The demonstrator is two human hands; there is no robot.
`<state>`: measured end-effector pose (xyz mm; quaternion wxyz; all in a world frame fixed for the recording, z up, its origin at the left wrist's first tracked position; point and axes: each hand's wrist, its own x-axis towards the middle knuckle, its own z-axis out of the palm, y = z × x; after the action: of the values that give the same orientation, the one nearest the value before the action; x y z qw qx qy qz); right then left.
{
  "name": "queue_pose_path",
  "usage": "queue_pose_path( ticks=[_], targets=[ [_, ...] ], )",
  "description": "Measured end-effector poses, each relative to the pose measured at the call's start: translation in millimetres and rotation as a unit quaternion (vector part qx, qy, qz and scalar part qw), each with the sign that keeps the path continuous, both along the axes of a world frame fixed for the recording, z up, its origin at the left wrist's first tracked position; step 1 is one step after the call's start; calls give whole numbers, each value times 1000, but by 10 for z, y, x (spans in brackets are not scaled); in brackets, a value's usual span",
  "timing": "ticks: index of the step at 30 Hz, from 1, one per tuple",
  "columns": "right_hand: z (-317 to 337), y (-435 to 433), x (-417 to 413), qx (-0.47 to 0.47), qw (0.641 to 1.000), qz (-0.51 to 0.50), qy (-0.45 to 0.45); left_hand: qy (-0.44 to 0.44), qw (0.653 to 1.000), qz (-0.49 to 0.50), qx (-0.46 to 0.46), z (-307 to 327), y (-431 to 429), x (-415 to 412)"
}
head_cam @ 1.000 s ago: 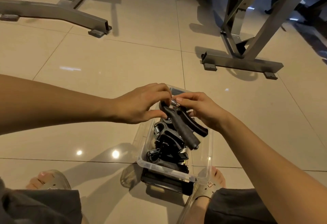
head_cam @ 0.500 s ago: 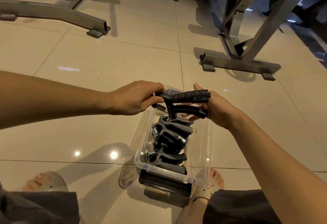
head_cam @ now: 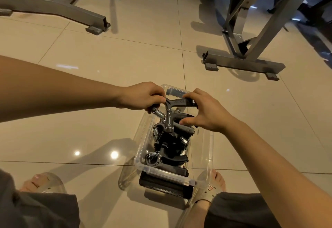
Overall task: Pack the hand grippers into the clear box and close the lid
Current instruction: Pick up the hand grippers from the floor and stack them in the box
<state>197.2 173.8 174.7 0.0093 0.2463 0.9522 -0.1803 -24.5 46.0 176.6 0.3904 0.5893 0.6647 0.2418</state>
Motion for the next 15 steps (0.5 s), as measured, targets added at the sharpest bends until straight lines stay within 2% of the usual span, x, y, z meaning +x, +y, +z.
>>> queue_pose_path(
  ticks=[2,4,6,8,9,12,15],
  targets=[
    [-73,-17,-7,75,997,19,-9,-27,999,14,-27,-28,26,9],
    [-156,-20,-5,109,994,23,-21,-27,998,23,-45,-99,48,1],
    [-280,-28,4,118,991,8,-55,83,996,-5,-37,-214,34,-53],
    [-466,-64,20,97,989,-33,-104,233,970,-70,-31,-347,-39,-103],
    [-575,-98,28,81,987,-58,-126,281,953,-103,-37,-410,-90,-110],
    [-921,-196,12,47,981,-99,-161,365,911,-181,-61,-552,-193,-89],
    [-1159,-267,-62,38,974,-127,-184,386,900,-195,-49,-591,-193,-94]
  ],
)
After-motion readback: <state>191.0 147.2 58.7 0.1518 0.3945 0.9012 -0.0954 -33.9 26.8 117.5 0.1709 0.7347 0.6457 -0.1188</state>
